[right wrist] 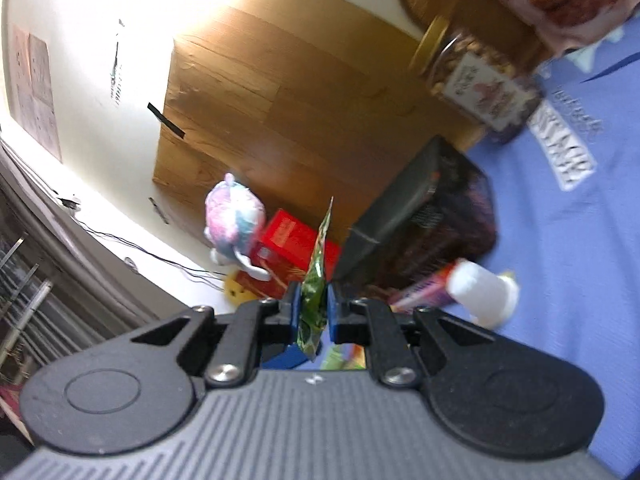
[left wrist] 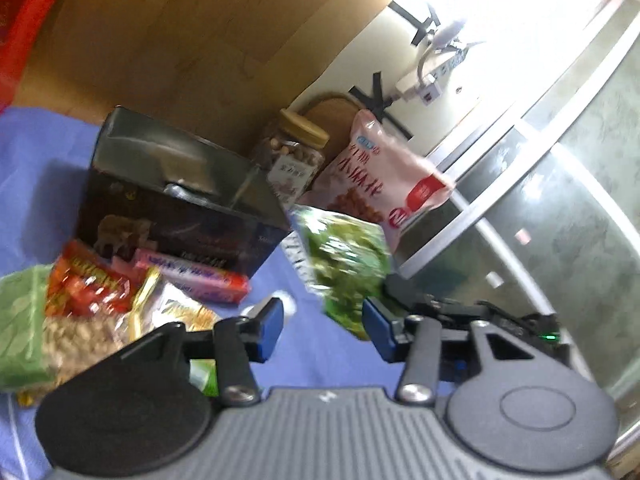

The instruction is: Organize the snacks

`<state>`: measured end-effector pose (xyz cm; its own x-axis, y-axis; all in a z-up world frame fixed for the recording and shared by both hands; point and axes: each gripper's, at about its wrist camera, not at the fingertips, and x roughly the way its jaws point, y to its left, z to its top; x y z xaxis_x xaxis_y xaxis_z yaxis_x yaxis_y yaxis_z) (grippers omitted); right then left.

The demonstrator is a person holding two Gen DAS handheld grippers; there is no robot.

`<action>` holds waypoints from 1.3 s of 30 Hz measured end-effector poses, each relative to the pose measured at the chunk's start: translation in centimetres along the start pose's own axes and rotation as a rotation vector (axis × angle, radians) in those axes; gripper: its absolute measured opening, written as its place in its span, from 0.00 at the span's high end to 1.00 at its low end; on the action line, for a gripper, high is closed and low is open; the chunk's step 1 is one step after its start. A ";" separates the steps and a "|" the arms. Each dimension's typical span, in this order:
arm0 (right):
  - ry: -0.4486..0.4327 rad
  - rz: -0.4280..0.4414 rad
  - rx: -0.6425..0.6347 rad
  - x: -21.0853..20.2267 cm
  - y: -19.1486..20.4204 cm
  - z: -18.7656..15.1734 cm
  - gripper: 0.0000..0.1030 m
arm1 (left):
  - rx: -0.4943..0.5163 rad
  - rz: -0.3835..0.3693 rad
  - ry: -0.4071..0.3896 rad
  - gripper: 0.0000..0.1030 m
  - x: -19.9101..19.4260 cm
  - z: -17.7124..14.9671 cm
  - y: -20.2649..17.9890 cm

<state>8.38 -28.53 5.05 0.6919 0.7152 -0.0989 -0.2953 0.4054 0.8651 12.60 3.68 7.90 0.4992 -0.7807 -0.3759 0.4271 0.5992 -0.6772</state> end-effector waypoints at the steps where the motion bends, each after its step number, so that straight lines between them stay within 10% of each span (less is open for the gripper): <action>1: 0.011 0.008 -0.001 0.8 0.1 0.4 0.84 | 0.002 -0.008 -0.012 0.61 0.1 0.7 0.1; 4: 0.034 0.004 -0.032 3.5 0.6 1.8 0.84 | 0.050 0.076 -0.060 0.77 0.5 2.6 0.5; 12: 0.084 -0.146 -0.098 11.2 -0.5 5.8 0.80 | 0.063 0.255 -0.070 0.77 5.6 7.4 3.8; 16: 0.060 -0.311 -0.250 11.9 0.2 5.6 0.55 | 0.070 0.369 -0.065 0.77 7.3 7.7 4.5; 24: -0.033 -0.389 -0.497 3.6 1.6 0.3 0.50 | 0.100 0.318 -0.137 0.71 3.2 5.0 3.3; 31: 0.063 -0.535 -0.584 6.6 -0.9 -2.9 0.56 | 0.068 0.250 -0.047 0.65 3.6 1.9 1.4; 39: -0.007 -0.385 -0.164 1.9 -3.7 -1.9 0.65 | 0.043 0.195 0.041 0.59 4.1 -1.3 0.9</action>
<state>9.52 -27.64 0.72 0.7766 0.4901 -0.3957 -0.1152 0.7281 0.6757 14.10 0.79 4.94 0.5447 -0.6552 -0.5235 0.3575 0.7461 -0.5617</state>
